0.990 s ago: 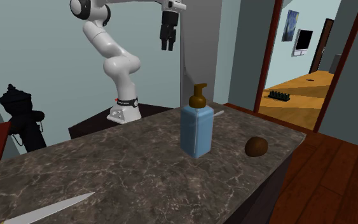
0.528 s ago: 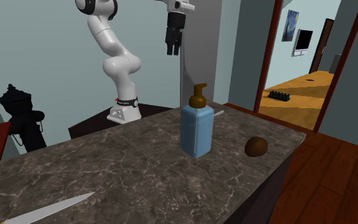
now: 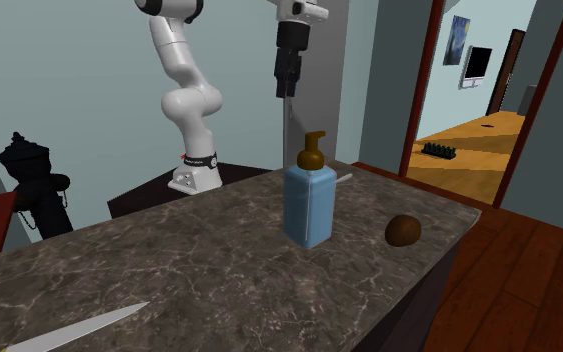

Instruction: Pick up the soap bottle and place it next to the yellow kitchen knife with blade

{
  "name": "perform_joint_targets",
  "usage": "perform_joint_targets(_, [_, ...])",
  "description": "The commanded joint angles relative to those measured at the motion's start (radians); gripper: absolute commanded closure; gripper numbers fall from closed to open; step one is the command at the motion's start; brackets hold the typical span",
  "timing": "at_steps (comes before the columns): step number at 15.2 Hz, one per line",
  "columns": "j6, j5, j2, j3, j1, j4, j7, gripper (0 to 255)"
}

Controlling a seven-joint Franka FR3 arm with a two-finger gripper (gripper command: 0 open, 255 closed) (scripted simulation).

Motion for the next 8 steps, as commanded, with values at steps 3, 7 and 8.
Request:
perform_joint_targets(3, [0.033, 0.009, 0.136, -0.047, -0.016, 0.111, -0.067, 0])
perform_joint_targets(7, [0.051, 0.037, 0.282, -0.088, -0.037, 0.244, -0.138, 0])
perform_joint_targets(8, [0.053, 0.046, 0.32, -0.096, -0.044, 0.281, -0.156, 0])
